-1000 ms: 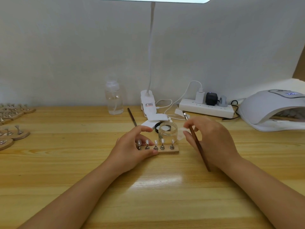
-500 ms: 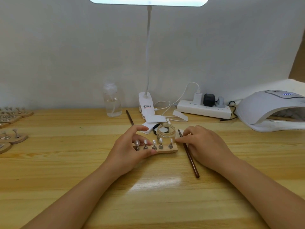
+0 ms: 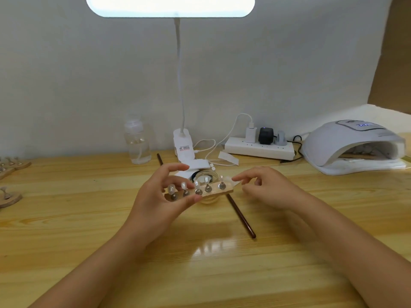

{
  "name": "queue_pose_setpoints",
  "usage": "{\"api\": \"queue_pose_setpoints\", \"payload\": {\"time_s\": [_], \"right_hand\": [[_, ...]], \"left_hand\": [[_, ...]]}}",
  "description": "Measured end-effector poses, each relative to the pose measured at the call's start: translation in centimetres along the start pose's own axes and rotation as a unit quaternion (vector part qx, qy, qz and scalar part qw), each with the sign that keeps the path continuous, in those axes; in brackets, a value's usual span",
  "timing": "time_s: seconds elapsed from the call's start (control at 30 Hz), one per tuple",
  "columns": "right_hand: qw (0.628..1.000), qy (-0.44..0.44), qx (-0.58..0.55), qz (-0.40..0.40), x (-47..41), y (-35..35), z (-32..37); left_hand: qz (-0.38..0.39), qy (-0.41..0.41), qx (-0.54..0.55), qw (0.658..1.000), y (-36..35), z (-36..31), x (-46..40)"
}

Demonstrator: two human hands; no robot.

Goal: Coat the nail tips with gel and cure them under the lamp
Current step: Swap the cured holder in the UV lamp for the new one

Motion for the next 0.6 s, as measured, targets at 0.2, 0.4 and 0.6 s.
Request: {"api": "queue_pose_setpoints", "payload": {"time_s": [0.2, 0.4, 0.6], "right_hand": [[0.993, -0.100, 0.020, 0.063, 1.2, 3.9, -2.8], [0.979, -0.199, -0.030, -0.045, 3.3, 9.8, -7.4], [0.934, -0.270, -0.079, -0.218, 5.5, 13.3, -13.2]], "left_hand": [[0.062, 0.003, 0.059, 0.996, -4.5, -4.5, -1.5], [0.086, -0.029, 0.080, 0.993, -13.5, -8.8, -4.7], [0.064, 0.002, 0.147, 0.987, -21.4, -9.3, -6.7]]}}
Point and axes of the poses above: each hand's wrist, its own x-axis away from the middle knuckle, its own y-axis out of the back of the hand, z = x × y, the point moved 6 cm from there along -x, towards the middle knuckle
